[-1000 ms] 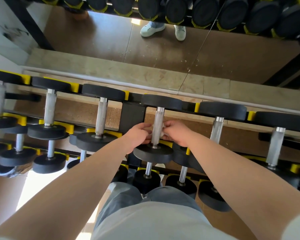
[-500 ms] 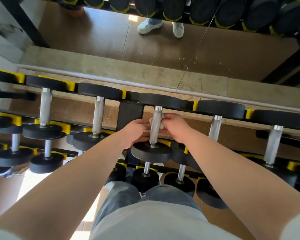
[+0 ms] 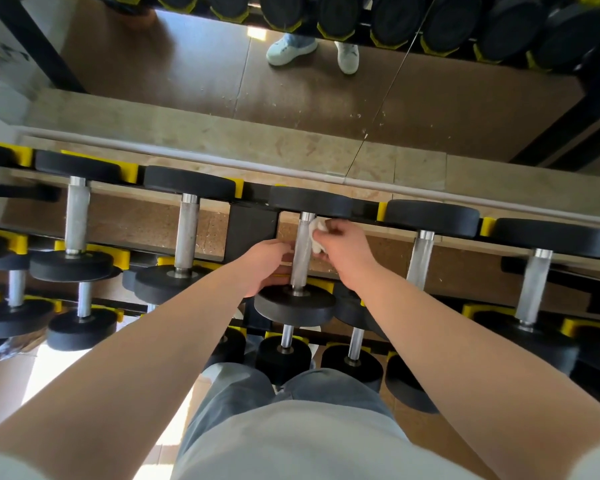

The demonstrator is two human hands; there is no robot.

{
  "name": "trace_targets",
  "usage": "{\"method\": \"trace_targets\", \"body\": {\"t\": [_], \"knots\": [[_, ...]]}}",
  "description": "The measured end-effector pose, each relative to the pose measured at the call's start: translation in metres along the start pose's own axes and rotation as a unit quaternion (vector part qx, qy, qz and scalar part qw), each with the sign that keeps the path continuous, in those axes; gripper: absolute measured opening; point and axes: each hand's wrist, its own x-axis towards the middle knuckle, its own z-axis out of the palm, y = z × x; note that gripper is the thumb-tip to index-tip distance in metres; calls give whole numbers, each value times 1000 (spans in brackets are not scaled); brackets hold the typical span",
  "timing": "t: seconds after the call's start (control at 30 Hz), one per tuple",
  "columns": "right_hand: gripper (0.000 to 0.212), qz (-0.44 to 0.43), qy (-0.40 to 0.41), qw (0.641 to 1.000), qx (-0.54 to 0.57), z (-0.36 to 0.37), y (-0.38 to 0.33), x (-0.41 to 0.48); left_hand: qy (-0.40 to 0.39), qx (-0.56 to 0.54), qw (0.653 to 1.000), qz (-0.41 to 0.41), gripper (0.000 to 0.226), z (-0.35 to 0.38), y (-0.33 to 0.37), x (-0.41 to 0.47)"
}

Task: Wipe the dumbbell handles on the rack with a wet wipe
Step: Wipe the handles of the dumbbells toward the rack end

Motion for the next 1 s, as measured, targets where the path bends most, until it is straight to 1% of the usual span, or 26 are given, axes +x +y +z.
{"method": "trace_targets", "body": {"t": [0.03,0.1,0.13,0.17,0.23,0.33,0.4,0.47,0.5,0.53,0.6,0.67,0.73,0.8,0.83,0.9,0.93,0.97,1.0], "knots": [[12,-27,-7,996,-86,-1,6,-6,-1,-4,1000,3,28,1,0,0],[7,-67,-74,964,-248,-2,20,-22,-2,-4,1000,7,27,2,0,-3],[7,-78,-106,944,-302,-1,25,-31,-3,-7,1000,6,26,2,-1,-4],[7,-85,-120,934,-327,0,29,-38,-5,-14,1000,4,26,2,-1,-4],[8,-100,-106,934,-326,2,31,-46,-6,-17,1000,6,27,3,-2,-5],[7,-125,-31,957,-259,8,19,-39,1,-2,1000,13,30,3,-2,-7],[15,-152,40,965,-210,11,5,-28,15,-1,1000,19,30,4,-1,-9],[23,-178,73,956,-222,13,-3,-22,25,-5,1000,16,31,4,1,-12],[25,-199,66,944,-253,13,-2,-22,28,-10,999,15,31,3,1,-14],[26,-221,43,929,-294,12,2,-25,27,-15,999,21,31,3,0,-15],[26,-260,-36,887,-379,9,14,-36,24,-14,999,37,31,0,-1,-16],[27,-274,-114,847,-442,6,26,-47,19,-9,999,41,29,-3,-4,-17],[27,-275,-149,829,-464,3,29,-48,10,-9,999,43,28,-6,-5,-19],[28,-293,-140,826,-461,3,22,-43,14,-6,999,45,28,-6,-6,-20],[28,-307,-115,830,-451,4,18,-38,21,-9,999,44,27,-6,-7,-20],[27,-326,-31,852,-408,7,8,-28,28,-15,999,41,27,-6,-8,-19],[27,-334,6,857,-392,8,5,-23,28,-12,999,40,27,-5,-8,-19],[27,-345,25,855,-387,9,5,-21,27,-9,999,39,28,-5,-9,-19],[27,-356,25,847,-394,8,7,-22,28,-9,999,39,28,-5,-9,-18]]}}
